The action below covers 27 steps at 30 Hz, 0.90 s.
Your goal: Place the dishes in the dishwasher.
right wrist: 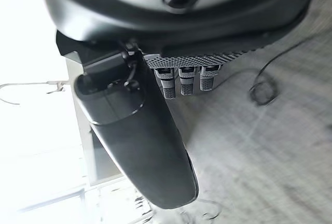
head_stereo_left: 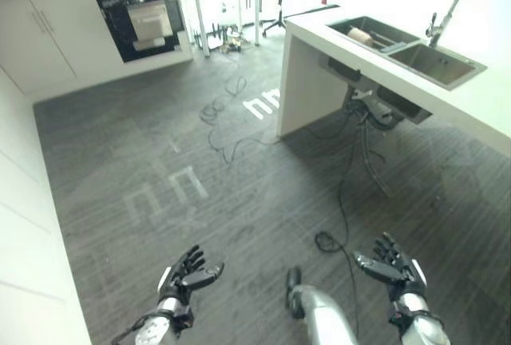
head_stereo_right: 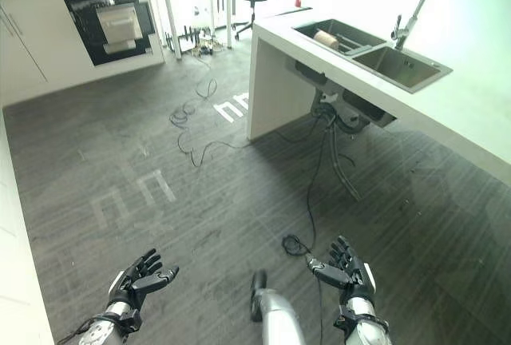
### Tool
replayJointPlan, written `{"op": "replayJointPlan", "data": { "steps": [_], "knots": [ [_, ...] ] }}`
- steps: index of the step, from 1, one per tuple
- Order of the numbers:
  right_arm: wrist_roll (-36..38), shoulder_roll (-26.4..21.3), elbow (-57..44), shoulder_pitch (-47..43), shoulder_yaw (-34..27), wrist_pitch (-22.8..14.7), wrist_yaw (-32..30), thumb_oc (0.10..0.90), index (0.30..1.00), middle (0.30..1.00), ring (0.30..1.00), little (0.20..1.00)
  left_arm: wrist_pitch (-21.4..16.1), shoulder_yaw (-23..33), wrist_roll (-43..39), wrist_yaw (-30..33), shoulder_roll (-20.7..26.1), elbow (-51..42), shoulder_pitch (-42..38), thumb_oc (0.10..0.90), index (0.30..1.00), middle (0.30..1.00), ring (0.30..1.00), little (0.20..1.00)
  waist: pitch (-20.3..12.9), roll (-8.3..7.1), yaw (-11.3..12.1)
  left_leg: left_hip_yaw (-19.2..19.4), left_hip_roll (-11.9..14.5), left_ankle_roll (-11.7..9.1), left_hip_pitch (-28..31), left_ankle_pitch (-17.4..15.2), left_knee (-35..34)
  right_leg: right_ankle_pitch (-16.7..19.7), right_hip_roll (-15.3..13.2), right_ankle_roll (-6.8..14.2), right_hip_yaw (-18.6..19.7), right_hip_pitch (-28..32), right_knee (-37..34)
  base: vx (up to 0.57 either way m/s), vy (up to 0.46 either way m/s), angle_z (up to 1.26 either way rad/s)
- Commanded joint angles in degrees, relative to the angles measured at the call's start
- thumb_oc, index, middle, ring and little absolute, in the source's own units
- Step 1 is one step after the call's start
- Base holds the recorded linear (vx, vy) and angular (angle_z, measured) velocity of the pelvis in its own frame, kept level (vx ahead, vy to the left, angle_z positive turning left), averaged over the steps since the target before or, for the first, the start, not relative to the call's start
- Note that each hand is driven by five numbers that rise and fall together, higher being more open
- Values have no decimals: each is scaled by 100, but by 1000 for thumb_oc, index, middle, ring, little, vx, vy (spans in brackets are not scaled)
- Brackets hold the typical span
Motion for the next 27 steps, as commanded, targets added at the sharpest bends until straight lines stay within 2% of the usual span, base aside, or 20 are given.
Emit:
{"op": "replayJointPlan", "data": {
  "steps": [1, 2, 4, 6, 8, 9, 11, 12, 13, 15, 16, 17, 18, 19, 21, 23, 24, 25, 27],
  "knots": [
    [127, -172, -914, -454, -92, -560, -38, 800, 900, 900, 900, 900, -411, 36, 40, -89, 428, -888, -331, 800, 900, 900, 900, 900, -531, -117, -188, 122, 579, -97, 250, 1136, -1647, -541, -602, 1803, 351, 109, 318, 284, -118, -15],
    [103, -193, -938, -461, -95, -573, -14, 800, 900, 900, 900, 900, -421, 5, 21, -56, 429, -902, -339, 800, 900, 900, 900, 900, -561, -84, -210, 237, 679, -174, 295, 1377, -1647, -603, -555, 1750, 298, 167, 318, 320, -137, 1],
    [90, -266, -1028, -462, -106, -559, 15, 800, 900, 900, 900, 900, -411, -56, -153, 32, 374, -921, -378, 800, 900, 900, 900, 900, -590, -16, -248, 447, 909, -429, 433, 2207, -1647, -770, -392, 1586, 262, 316, 318, 339, -150, -16],
    [91, -361, -1160, -427, -171, -531, 136, 800, 900, 900, 900, 900, -485, -77, -318, -1, 281, -1057, -402, 800, 900, 900, 900, 900, -598, -62, -260, 560, 967, -699, 669, 3239, -1647, -965, -295, 1414, 344, 503, 318, 317, -165, -56],
    [79, -405, -1236, -414, -201, -522, 192, 800, 900, 900, 900, 900, -521, -101, -344, -22, 248, -1177, -404, 800, 900, 900, 900, 900, -575, -131, -257, 626, 963, -801, 586, 3520, -1208, -1036, -293, 1336, 400, 602, 318, 231, -157, -32],
    [106, -488, -1402, -349, -270, -527, 334, 800, 900, 900, 900, 900, -572, -141, -390, -19, 233, -1454, -355, 800, 900, 900, 900, 900, -513, -256, -224, 547, 873, -856, 72, 3693, -125, -1145, -282, 1205, 557, 775, 318, 264, -183, -20],
    [61, -505, -1499, -257, -341, -610, 412, 800, 900, 900, 900, 900, -567, -158, -397, -57, 247, -1689, -299, 800, 900, 900, 900, 900, -462, -350, -165, 470, 921, -775, -654, 3648, 664, -1224, -264, 1115, 650, 933, 318, 241, -149, -30],
    [12, -530, -1625, -213, -399, -713, 402, 800, 900, 900, 900, 900, -608, -143, -374, -176, 246, -1849, -293, 800, 900, 900, 900, 900, -359, -416, -68, 561, 1019, -610, -1217, 3435, 606, -1318, -215, 1106, 724, 1097, 318, 183, -77, -68],
    [27, -539, -1648, -211, -410, -716, 406, 800, 900, 900, 900, 900, -613, -136, -371, -193, 259, -1878, -290, 800, 900, 900, 900, 900, -357, -408, -51, 589, 1056, -590, -1261, 3423, 445, -1341, -189, 1112, 737, 1108, 318, 346, -31, -71],
    [142, -645, -1898, -283, -502, -623, 454, 800, 900, 900, 900, 900, -640, -88, -388, -283, 351, -2236, -185, 800, 900, 900, 900, 900, -329, -329, 16, 912, 1266, -504, -1041, 3280, -1180, -1506, -43, 1231, 877, 1195, 318, 405, 139, -60],
    [86, -653, -1990, -317, -504, -602, 455, 800, 900, 900, 900, 900, -694, -71, -378, -329, 404, -2353, -112, 800, 900, 900, 900, 900, -278, -171, 62, 893, 1387, -498, -1182, 2983, -1647, -1584, 134, 1320, 1006, 1266, 318, 444, 284, -60],
    [24, -675, -2092, -337, -485, -574, 463, 800, 900, 900, 900, 900, -743, -51, -376, -325, 431, -2458, -34, 800, 900, 900, 900, 900, -240, -44, 122, 602, 1412, -523, -1629, 2532, -1647, -1683, 284, 1388, 1142, 1361, 318, 377, 269, -50],
    [5, -703, -2181, -341, -481, -535, 485, 800, 900, 900, 900, 900, -739, -12, -384, -303, 432, -2554, 21, 800, 900, 900, 900, 900, -271, 4, 175, 440, 1383, -531, -1868, 2458, -1647, -1685, 359, 1397, 1239, 1329, 318, 395, 222, -36],
    [-45, -722, -2279, -354, -454, -532, 519, 800, 900, 900, 900, 900, -775, 42, -409, -294, 428, -2662, 111, 800, 900, 900, 900, 900, -274, 51, 295, 102, 1287, -592, -2213, 2491, -1647, -1758, 490, 1390, 1411, 1424, 318, 377, 166, -43],
    [-111, -765, -2409, -372, -421, -583, 509, 800, 900, 900, 900, 900, -912, 69, -423, -383, 390, -2684, 146, 800, 900, 900, 900, 900, -320, 80, 441, -56, 1213, -619, -2526, 2656, -1647, -1971, 626, 1357, 1592, 1669, 318, 405, 178, -84],
    [-86, -811, -2504, -451, -403, -609, 424, 800, 900, 900, 900, 900, -995, 59, -381, -454, 399, -2685, 20, 800, 900, 900, 900, 900, -372, 70, 468, 76, 1268, -544, -2476, 2635, -1647, -2109, 500, 1409, 1515, 1808, 318, 339, 232, -103],
    [-22, -808, -2659, -429, -416, -584, 403, 800, 900, 900, 900, 900, -1000, 38, -292, -401, 470, -2683, -106, 800, 900, 900, 900, 900, -433, 58, 413, 243, 1229, -427, -2300, 2493, -1647, -2105, 320, 1525, 1435, 1934, 318, 437, 334, -105],
    [16, -749, -2830, -370, -402, -577, 374, 800, 900, 900, 900, 900, -956, -41, -132, -361, 601, -2734, -358, 800, 900, 900, 900, 900, -561, 49, 331, 362, 1141, -289, -2072, 2300, -1647, -1922, 113, 1645, 1255, 2086, 318, 399, 290, -78],
    [-43, -712, -2852, -364, -386, -591, 365, 800, 900, 900, 900, 900, -984, -75, 92, -337, 690, -2733, -459, 800, 900, 900, 900, 900, -595, 41, 286, 412, 1089, -230, -1987, 2240, -1647, -1696, 35, 1702, 1174, 2163, 318, 322, 189, -35]
  ]
}}
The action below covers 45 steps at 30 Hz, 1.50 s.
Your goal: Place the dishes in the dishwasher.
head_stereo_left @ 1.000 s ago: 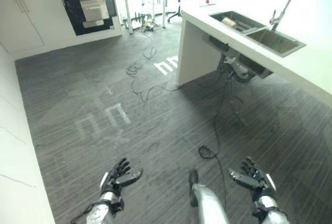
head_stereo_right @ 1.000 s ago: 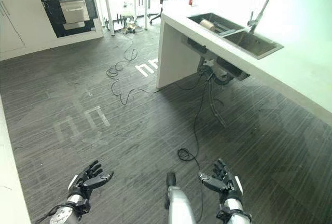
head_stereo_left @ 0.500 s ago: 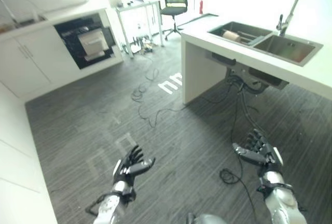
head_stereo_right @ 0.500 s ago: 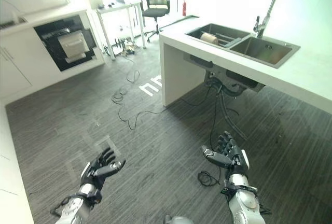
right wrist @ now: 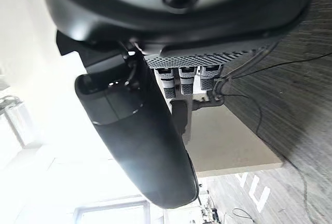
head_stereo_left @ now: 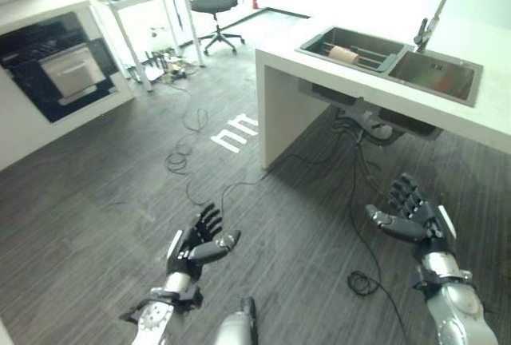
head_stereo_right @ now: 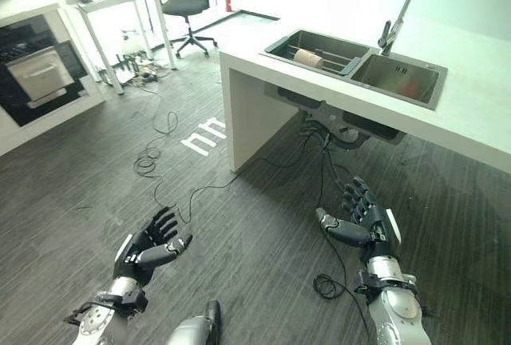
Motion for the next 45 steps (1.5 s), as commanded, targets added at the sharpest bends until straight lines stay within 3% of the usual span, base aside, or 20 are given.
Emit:
{"op": "replayJointPlan", "data": {
  "steps": [1, 4, 7, 11, 12, 13, 15, 16, 18, 26, 29, 31, 32, 33, 35, 36, 38, 41, 42, 45],
  "knots": [
    [-213, -125, -305, -580, -88, -720, -127, 800, 900, 900, 900, 900, -830, -140, 472, 63, 381, -755, -552, 800, 900, 900, 900, 900, -600, 240, -177, -228, 80, -466, 326, -549, 40, 1435, 555, 275, -644, -74, -147, 417, 214, 7],
    [-263, 43, -355, -612, -11, -702, -162, 800, 900, 900, 900, 900, -734, -117, 491, 137, 402, -804, -601, 800, 900, 900, 900, 900, -560, 410, -253, -413, -32, -339, 533, -656, 40, 2078, 696, 369, -719, -217, 603, 286, 181, 7],
    [-592, 174, -388, -648, 157, -731, -132, 800, 900, 900, 900, 900, -858, -138, 720, 179, 389, -977, -591, 800, 900, 900, 900, 900, -432, 541, -306, -372, -10, -271, 785, -789, 40, 2242, 754, 293, -1020, -971, 1618, 212, 172, -6],
    [-646, 14, -376, -715, 214, -723, -61, 800, 900, 900, 900, 900, -760, -60, 776, 336, 505, -1209, -656, 800, 900, 900, 900, 900, -340, 422, -307, -264, -39, -330, 958, -839, 40, 2104, 545, 267, -1605, -1065, 558, 222, -13, -47],
    [-503, -65, -423, -698, 136, -692, 8, 800, 900, 900, 900, 900, -711, 11, 781, 349, 542, -1278, -660, 800, 900, 900, 900, 900, -285, 353, -335, -226, -40, -356, 1093, -931, 40, 2271, 425, 283, -1784, -1021, -36, 399, -299, -35],
    [-266, -209, -531, -597, 28, -804, 86, 800, 900, 900, 900, 900, -746, 89, 807, 420, 579, -1437, -590, 800, 900, 900, 900, 900, -161, 136, -435, -98, -109, -422, 1441, -1211, 40, 2282, -225, 324, -1849, -1684, -147, 432, -357, -8],
    [-205, -228, -555, -581, 18, -845, 104, 800, 900, 900, 900, 900, -778, 98, 847, 436, 560, -1469, -566, 800, 900, 900, 900, 900, -153, 109, -451, -67, -103, -443, 1529, -1297, 40, 2316, -442, 371, -1858, -1930, -147, 283, -271, -37],
    [-116, -196, -600, -603, 45, -891, 185, 800, 900, 900, 900, 900, -882, 88, 1037, 565, 529, -1557, -533, 800, 900, 900, 900, 900, -105, 110, -485, -31, -11, -505, 1712, -1454, 40, 2304, -876, 432, -1863, -2440, -147, 245, -249, -49],
    [-110, -157, -618, -632, 100, -893, 158, 800, 900, 900, 900, 900, -986, 75, 1064, 690, 548, -1619, -534, 800, 900, 900, 900, 900, -104, 112, -486, 32, 50, -504, 1804, -1593, 40, 2274, -1014, 472, -1835, -2638, -147, 313, -321, -24],
    [-475, -313, -592, -1009, 334, -919, -183, 800, 900, 900, 900, 900, -1197, 46, 396, 869, 459, -1744, -783, 800, 900, 900, 900, 900, -446, 9, -548, 37, 242, -615, 2334, -1692, 40, 2124, -567, 449, -1622, -2290, -147, 299, -261, -8],
    [-547, -486, -663, -1078, 282, -952, -208, 800, 900, 900, 900, 900, -1383, 7, 308, 986, 347, -1890, -887, 800, 900, 900, 900, 900, -535, 117, -563, 179, 575, -890, 2484, -689, 40, 1866, -226, 205, -1698, -2107, -147, 281, -248, -12],
    [-367, -570, -698, -1059, 202, -968, -113, 800, 900, 900, 900, 900, -1551, 2, 428, 1027, 283, -1988, -892, 800, 900, 900, 900, 900, -556, 84, -542, 328, 657, -1103, 2648, 228, 40, 1646, -69, -2, -1680, -1925, -147, 328, -341, -39],
    [84, -612, -723, -1037, 147, -982, 101, 800, 900, 900, 900, 900, -1660, 2, 893, 1072, 309, -2038, -864, 800, 900, 900, 900, 900, -508, -17, -471, 351, 615, -1280, 2520, 833, 638, 1472, -1, -183, -1608, -1696, -147, 294, -356, -59],
    [153, -605, -756, -1014, 126, -989, 142, 800, 900, 900, 900, 900, -1681, 21, 933, 1067, 319, -2072, -830, 800, 900, 900, 900, 900, -477, -48, -437, 328, 596, -1295, 2366, 893, 915, 1426, 16, -235, -1586, -1621, -147, 258, -351, -72],
    [164, -568, -798, -951, 105, -1045, 204, 800, 900, 900, 900, 900, -1712, 71, 977, 1015, 334, -2128, -757, 800, 900, 900, 900, 900, -419, -92, -373, 315, 610, -1271, 2013, 909, 1308, 1349, 42, -310, -1552, -1482, -147, 167, -177, -57],
    [-25, -510, -885, -965, 170, -1183, 174, 800, 900, 900, 900, 900, -1813, 243, 662, 780, 356, -2090, -662, 800, 900, 900, 900, 900, -270, -121, -152, 311, 424, -963, 1238, 494, 1396, 1176, 89, -302, -1506, -1200, -147, 245, -135, -23],
    [-58, -466, -904, -1085, 233, -1164, 208, 800, 900, 900, 900, 900, -1885, 337, 604, 769, 339, -2093, -588, 800, 900, 900, 900, 900, -273, -50, -103, 453, 312, -880, 1326, 361, 721, 1117, 171, -236, -1435, -1181, -147, 262, -39, -36],
    [-271, -418, -927, -1211, 317, -1140, 122, 800, 900, 900, 900, 900, -1936, 396, 545, 820, 351, -2113, -531, 800, 900, 900, 900, 900, -267, 165, -76, 574, 421, -840, 1212, 12, 40, 1058, 365, -135, -1350, -1166, -147, 191, 119, -54],
    [-394, -395, -935, -1297, 413, -1104, 86, 800, 900, 900, 900, 900, -1945, 391, 581, 1002, 362, -2090, -537, 800, 900, 900, 900, 900, -282, 346, -22, 222, 494, -880, 657, -501, 40, 967, 547, -64, -1210, -1103, -147, 221, 133, -9],
    [-412, -456, -928, -1380, 454, -1068, 102, 800, 900, 900, 900, 900, -1996, 352, 543, 1147, 336, -2079, -575, 800, 900, 900, 900, 900, -284, 434, 84, -1, 636, -1032, 173, -205, 40, 777, 698, -111, -1096, -943, -147, 217, 114, -22]
  ]
}}
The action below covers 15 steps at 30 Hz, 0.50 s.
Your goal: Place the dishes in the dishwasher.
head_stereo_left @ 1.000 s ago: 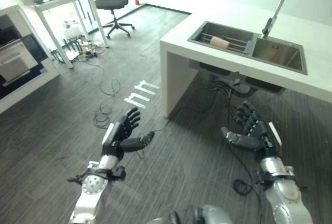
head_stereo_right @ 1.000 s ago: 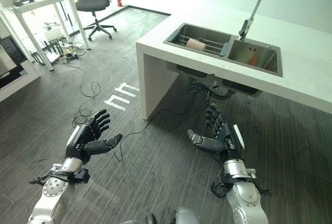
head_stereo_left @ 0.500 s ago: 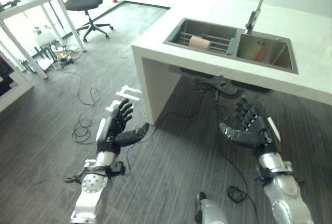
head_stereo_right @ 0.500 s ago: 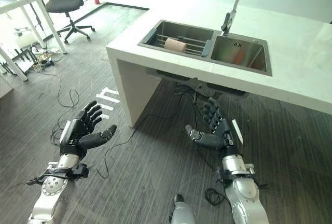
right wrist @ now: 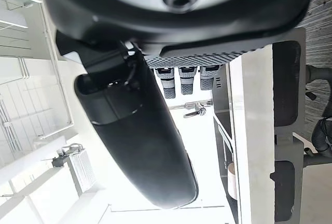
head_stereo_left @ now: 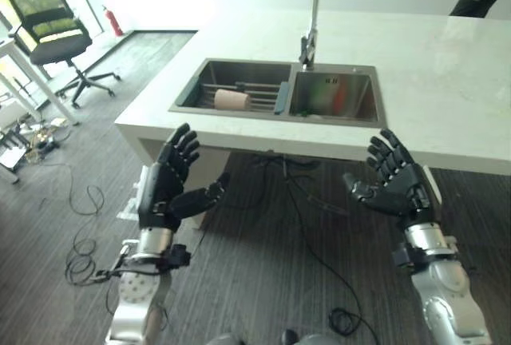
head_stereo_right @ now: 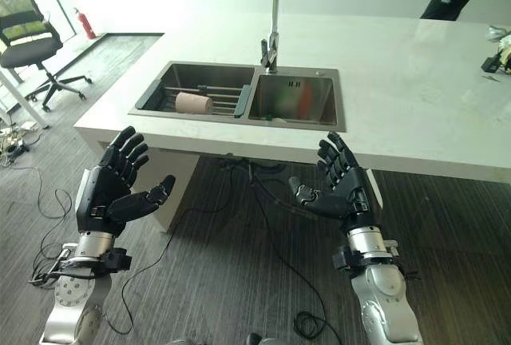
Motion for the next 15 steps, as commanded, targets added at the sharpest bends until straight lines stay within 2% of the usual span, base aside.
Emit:
{"op": "replayJointPlan", "data": {
  "steps": [1, 2, 4, 5, 8, 10, 11, 13, 15],
  "knots": [
    [-185, -215, -686, -625, -262, -600, 60, 800, 900, 900, 900, 900, -769, 247, -109, 300, 233, -485, -406, 800, 900, 900, 900, 900, -256, 136, 232, -60, 189, -267, -93, 534, 20, -181, -507, 878, 250, -170, 609, 213, 115, -26],
    [-200, -266, -670, -671, -253, -625, 44, 800, 900, 900, 900, 900, -853, 235, -88, 348, 217, -492, -412, 800, 900, 900, 900, 900, -222, 176, 324, -231, 274, -333, -395, 762, 20, -298, -423, 847, 320, -34, 609, 192, 115, -36],
    [-145, -384, -676, -737, -301, -631, 51, 800, 900, 900, 900, 900, -1026, 280, -146, 371, 181, -491, -395, 800, 900, 900, 900, 900, -193, 228, 392, -231, 437, -372, -640, 891, 20, -466, -397, 823, 298, 129, 609, 274, 224, -62],
    [-110, -390, -659, -760, -321, -642, 97, 800, 900, 900, 900, 900, -1045, 335, -422, 337, 133, -472, -451, 800, 900, 900, 900, 900, -185, 219, 345, -25, 519, -319, -545, 798, 20, -466, -491, 844, 214, 165, 609, 238, 254, -57],
    [-64, -350, -675, -685, -350, -674, 206, 800, 900, 900, 900, 900, -1074, 286, -504, 357, 138, -397, -632, 800, 900, 900, 900, 900, -210, 205, 281, 89, 586, -262, -418, 694, 20, -539, -597, 896, 144, 318, 609, 207, 219, -32],
    [-15, -336, -780, -590, -394, -609, 224, 800, 900, 900, 900, 900, -1029, 221, -453, 355, 145, -415, -768, 800, 900, 900, 900, 900, -265, 157, 273, 169, 532, -188, -346, 600, 20, -612, -646, 945, 154, 506, 609, 294, 276, 6],
    [75, -311, -831, -514, -455, -580, 198, 800, 900, 900, 900, 900, -942, 183, -539, 295, 149, -491, -813, 800, 900, 900, 900, 900, -319, 78, 333, 180, 398, -93, -312, 531, 20, -617, -734, 1011, 182, 647, 609, 326, 318, 21],
    [45, -243, -796, -529, -457, -578, 152, 800, 900, 900, 900, 900, -754, 168, -831, 156, 121, -530, -884, 800, 900, 900, 900, 900, -359, 3, 406, 204, 292, 6, -275, 469, 20, -587, -858, 1083, 111, 749, 609, 268, 259, 11],
    [-69, -131, -754, -587, -380, -572, 52, 800, 900, 900, 900, 900, -741, 144, -673, 77, 123, -527, -993, 800, 900, 900, 900, 900, -385, -84, 484, 214, 178, 131, -216, 398, 20, -508, -989, 1171, -26, 912, 609, 237, 202, 14]
  ]
}}
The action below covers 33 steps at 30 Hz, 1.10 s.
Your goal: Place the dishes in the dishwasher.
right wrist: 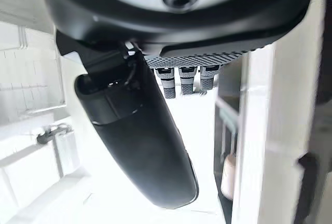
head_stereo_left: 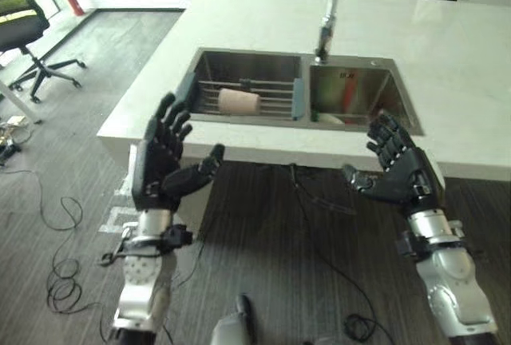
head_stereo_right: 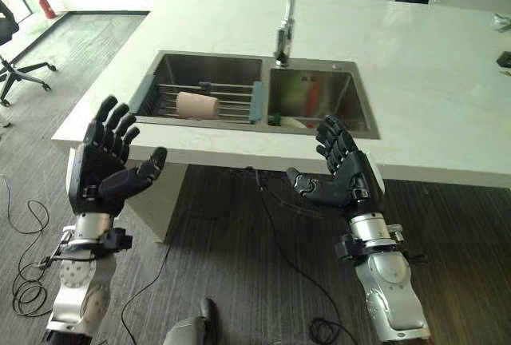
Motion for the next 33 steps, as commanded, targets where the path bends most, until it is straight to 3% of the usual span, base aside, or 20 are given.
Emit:
{"op": "replayJointPlan", "data": {
  "steps": [1, 4, 5, 6, 7, 8, 10, 14, 16, 19, 22, 28, 30, 31, 33],
  "knots": [
    [-96, 109, -410, -406, -244, -583, -69, 800, 900, 900, 900, 900, -475, 159, 25, -186, 209, -662, -136, 800, 900, 900, 900, 900, -666, -111, 293, -221, 187, -514, -283, 63, -179, 297, -106, 511, -316, -26, 312, 245, 196, 23],
    [-159, 244, -449, -363, -245, -610, -75, 800, 900, 900, 900, 900, -351, 154, 158, -440, 261, -829, -158, 800, 900, 900, 900, 900, -679, -177, 280, -303, -25, -360, -149, -75, -179, 1042, -138, 678, -449, 116, 312, 221, 203, 21],
    [-178, 298, -467, -323, -259, -598, -65, 800, 900, 900, 900, 900, -173, 163, 170, -517, 286, -868, -145, 800, 900, 900, 900, 900, -680, -133, 232, -369, -87, -305, -44, -149, -179, 1505, -32, 735, -452, 154, 516, 240, 277, 53],
    [-214, 335, -494, -265, -274, -584, -38, 800, 900, 900, 900, 900, 18, 169, 97, -463, 309, -878, -120, 800, 900, 900, 900, 900, -645, -79, 179, -412, -136, -255, 48, -208, -179, 1706, 46, 766, -393, -22, 1132, 191, 227, 48],
    [-214, 335, -494, -265, -274, -584, -38, 800, 900, 900, 900, 900, 18, 169, 97, -463, 309, -878, -120, 800, 900, 900, 900, 900, -645, -79, 179, -412, -136, -255, 48, -208, -179, 1706, 46, 766, -393, -22, 1132, 187, 268, 31],
    [-282, 367, -556, -184, -269, -560, 6, 800, 900, 900, 900, 900, 218, 190, -182, -489, 287, -866, -66, 800, 900, 900, 900, 900, -586, 8, 81, -445, -163, -202, 218, -291, -179, 1830, 102, 726, -333, -489, 1910, 182, 231, 30],
    [-262, 378, -507, -235, -217, -539, 19, 800, 900, 900, 900, 900, 179, 189, -242, -424, 247, -866, -69, 800, 900, 900, 900, 900, -533, 26, 21, -444, -183, -194, 305, -324, -179, 1641, 104, 613, -404, -889, 1895, 200, 142, 29],
    [-54, 333, -508, -183, -292, -698, 2, 800, 900, 900, 900, 900, 155, 147, -345, -432, 275, -959, -181, 800, 900, 900, 900, 900, -370, -92, -114, -604, -302, -241, 536, -417, -179, 1567, 122, 520, -640, -963, 312, 159, -106, 7],
    [47, 304, -517, -90, -348, -825, 19, 800, 900, 900, 900, 900, 193, 112, -476, -557, 264, -1044, -156, 800, 900, 900, 900, 900, -249, -216, -190, -597, -347, -273, 717, -577, -179, 1561, -321, 529, -707, -1473, 312, 171, -221, 32],
    [-74, 323, -550, -65, -353, -958, 18, 800, 900, 900, 900, 900, 224, -24, -567, -752, 226, -1236, -116, 800, 900, 900, 900, 900, -126, -298, -397, -714, -355, -327, 1073, -931, -179, 1750, -932, 680, -364, -2500, 312, 282, -285, 0],
    [-120, 342, -685, -86, -345, -881, -84, 800, 900, 900, 900, 900, 207, -57, -647, -776, 230, -1358, -90, 800, 900, 900, 900, 900, -146, -286, -401, -747, -337, -339, 1171, -1049, -179, 1826, -1061, 723, -390, -2652, 312, 202, -172, 7],
    [-169, 367, -723, -304, -150, -772, -413, 800, 900, 900, 900, 900, 148, -110, -655, -736, 260, -1547, -207, 800, 900, 900, 900, 900, -348, -381, -356, -706, -288, -383, 1299, -1246, -179, 1754, -1020, 835, -369, -2419, 312, 245, -279, -1],
    [-171, 315, -770, -290, -160, -695, -462, 800, 900, 900, 900, 900, 387, -117, -918, -1025, 273, -1650, -207, 800, 900, 900, 900, 900, -447, -379, -399, -662, -185, -436, 1481, -1298, -179, 1631, -937, 820, -428, -2323, 312, 300, -319, -18],
    [-136, 268, -777, -265, -207, -731, -467, 800, 900, 900, 900, 900, 611, -146, -1446, -1268, 231, -1726, -182, 800, 900, 900, 900, 900, -495, -359, -425, -643, -111, -481, 1573, -1306, -179, 1591, -887, 789, -478, -2299, 312, 140, -169, -11],
    [-109, 236, -783, -246, -279, -794, -456, 800, 900, 900, 900, 900, 644, -130, -1891, -1539, 177, -1770, -194, 800, 900, 900, 900, 900, -577, -318, -502, -610, -14, -560, 1717, -1342, -179, 1534, -786, 711, -483, -2287, 312, 227, -265, -6]
  ]
}}
